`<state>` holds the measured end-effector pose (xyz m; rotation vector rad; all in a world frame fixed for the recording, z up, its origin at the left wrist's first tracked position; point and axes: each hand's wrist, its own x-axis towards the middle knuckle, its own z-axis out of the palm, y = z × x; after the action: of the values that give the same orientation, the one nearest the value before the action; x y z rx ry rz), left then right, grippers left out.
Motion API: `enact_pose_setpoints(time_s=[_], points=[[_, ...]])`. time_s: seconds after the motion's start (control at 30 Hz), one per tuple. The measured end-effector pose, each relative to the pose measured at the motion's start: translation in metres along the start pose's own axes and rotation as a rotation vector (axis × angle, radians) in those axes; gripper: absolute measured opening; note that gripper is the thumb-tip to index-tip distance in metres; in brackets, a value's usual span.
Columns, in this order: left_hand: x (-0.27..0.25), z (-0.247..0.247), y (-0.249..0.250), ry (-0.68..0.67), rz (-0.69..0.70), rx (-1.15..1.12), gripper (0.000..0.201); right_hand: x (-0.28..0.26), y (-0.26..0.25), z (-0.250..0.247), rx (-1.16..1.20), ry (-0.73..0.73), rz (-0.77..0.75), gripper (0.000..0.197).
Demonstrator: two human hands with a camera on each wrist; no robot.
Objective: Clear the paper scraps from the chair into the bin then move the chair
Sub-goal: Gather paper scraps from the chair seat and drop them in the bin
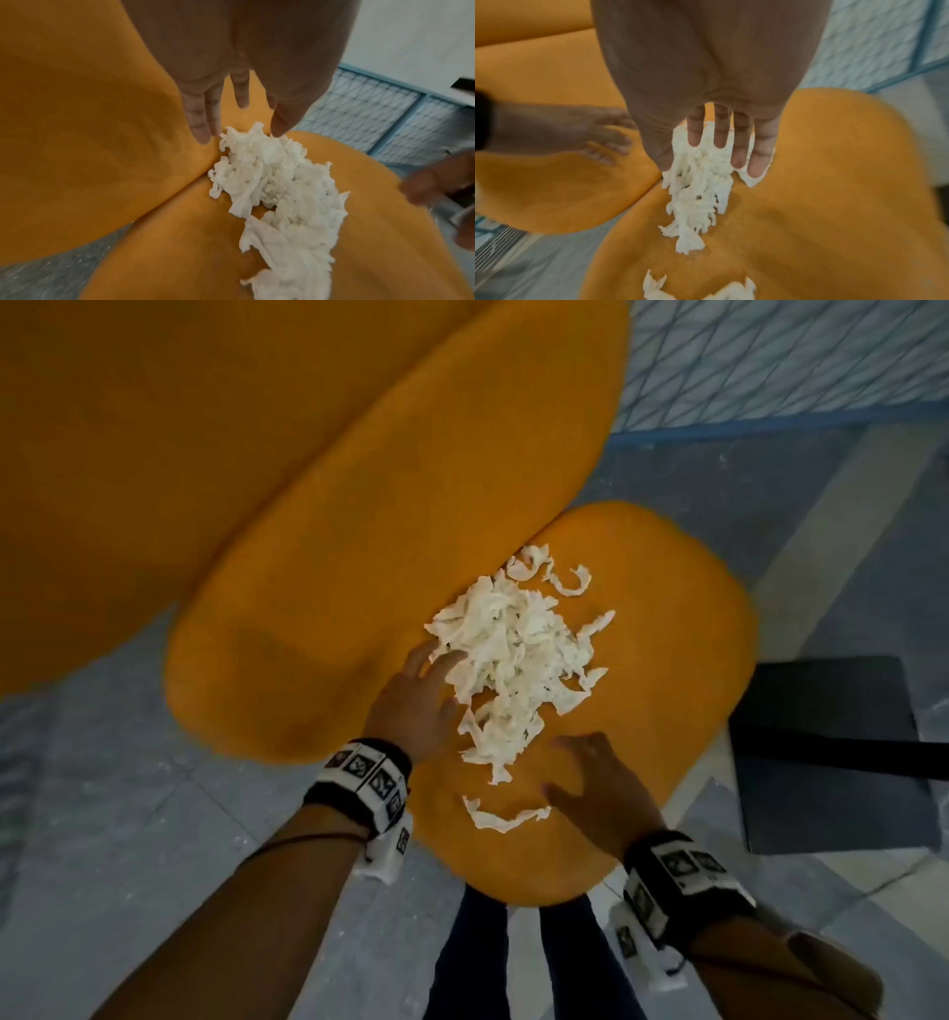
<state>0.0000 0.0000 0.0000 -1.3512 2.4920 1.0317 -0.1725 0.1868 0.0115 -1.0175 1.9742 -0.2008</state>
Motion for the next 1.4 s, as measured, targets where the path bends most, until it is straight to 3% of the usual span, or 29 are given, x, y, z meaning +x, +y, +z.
enact_pose_setpoints(time_s=[0.13, 0.23, 0.4, 0.53, 0.63, 0.77, 0.87, 0.97, 1.0, 1.07, 1.13, 1.2, 1.3, 1.4], points=[[0.062, 0.035, -0.007, 0.040, 0.013, 0.092, 0.059, 0.064, -0.019, 0.024, -0.195, 0.036, -0.155, 0.067], [0.087, 0.064, -0.020, 0.059, 0.001, 0.069, 0.050, 0.093, -0.015, 0.050, -0.307, -0.019, -0.173, 0.072], [0.103, 0.076, -0.027, 0.123, -0.012, -0.008, 0.030, 0.120, 0.000, 0.076, -0.342, -0.018, -0.140, 0.058], [0.091, 0.066, -0.021, 0.226, -0.015, -0.159, 0.020, 0.129, 0.014, 0.080, -0.204, 0.026, -0.140, 0.037], [0.076, 0.056, -0.017, 0.355, -0.033, -0.266, 0.019, 0.128, 0.019, 0.071, 0.023, 0.067, -0.124, 0.029], [0.055, 0.048, -0.016, 0.488, -0.053, -0.330, 0.024, 0.119, 0.023, 0.052, 0.281, 0.170, -0.092, 0.031], [0.043, 0.055, -0.021, 0.480, -0.142, -0.394, 0.032, 0.108, 0.030, 0.044, 0.465, 0.239, -0.035, 0.028], [0.039, 0.076, -0.027, 0.406, -0.197, -0.424, 0.021, 0.102, 0.035, 0.038, 0.631, 0.267, 0.150, 0.029], [0.039, 0.085, -0.027, 0.369, -0.193, -0.377, 0.015, 0.101, 0.035, 0.036, 0.632, 0.278, 0.183, 0.035], [0.039, 0.101, -0.029, 0.272, -0.180, -0.208, 0.023, 0.100, 0.038, 0.036, 0.594, 0.282, 0.227, 0.045], [0.041, 0.116, -0.034, 0.166, -0.197, -0.065, 0.032, 0.101, 0.042, 0.038, 0.541, 0.288, 0.223, 0.031], [0.044, 0.124, -0.042, 0.088, -0.203, 0.004, 0.028, 0.106, 0.046, 0.040, 0.476, 0.323, 0.228, 0.020], [0.046, 0.123, -0.051, 0.056, -0.192, -0.012, 0.026, 0.114, 0.054, 0.040, 0.364, 0.375, 0.207, 0.047], [0.039, 0.113, -0.040, 0.144, -0.047, -0.105, 0.028, 0.128, 0.058, 0.038, 0.311, 0.357, 0.131, 0.063]])
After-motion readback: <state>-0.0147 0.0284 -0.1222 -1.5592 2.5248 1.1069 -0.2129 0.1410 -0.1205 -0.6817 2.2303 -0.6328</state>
